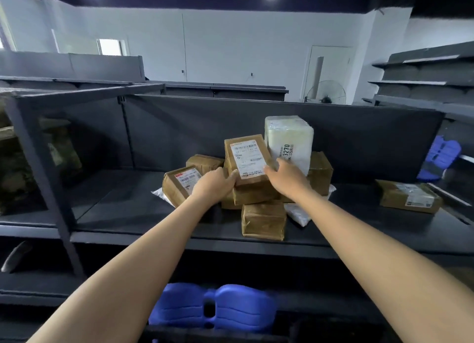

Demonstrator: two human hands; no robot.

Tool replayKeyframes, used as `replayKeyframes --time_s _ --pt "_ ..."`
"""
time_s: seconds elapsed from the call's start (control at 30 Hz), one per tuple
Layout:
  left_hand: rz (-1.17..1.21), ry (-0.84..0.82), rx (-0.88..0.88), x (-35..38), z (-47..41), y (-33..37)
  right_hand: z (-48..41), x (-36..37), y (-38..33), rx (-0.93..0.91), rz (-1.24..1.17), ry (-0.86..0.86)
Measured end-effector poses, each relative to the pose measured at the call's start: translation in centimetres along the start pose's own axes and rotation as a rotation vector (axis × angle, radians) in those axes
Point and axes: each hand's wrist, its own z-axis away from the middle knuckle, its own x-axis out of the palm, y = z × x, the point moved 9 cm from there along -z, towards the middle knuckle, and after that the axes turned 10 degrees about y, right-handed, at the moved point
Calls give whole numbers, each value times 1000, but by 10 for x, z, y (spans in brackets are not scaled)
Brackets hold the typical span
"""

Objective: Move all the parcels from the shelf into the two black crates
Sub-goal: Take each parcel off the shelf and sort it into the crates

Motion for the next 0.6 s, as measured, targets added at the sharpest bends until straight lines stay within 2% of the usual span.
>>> replayKeyframes --time_s 0.13,0.23,0.47,0.6 --pt "172 -90 -104 27 -16 5 -16 18 8 35 -75 -41" --pt "244 -95 -131 40 -20 7 -16 31 15 70 -115 -87" --pt "429 48 -153 36 -11 14 -4 25 17 69 -235 -39" --pt "574 168 -54 5 18 26 20 3 4 20 -370 52"
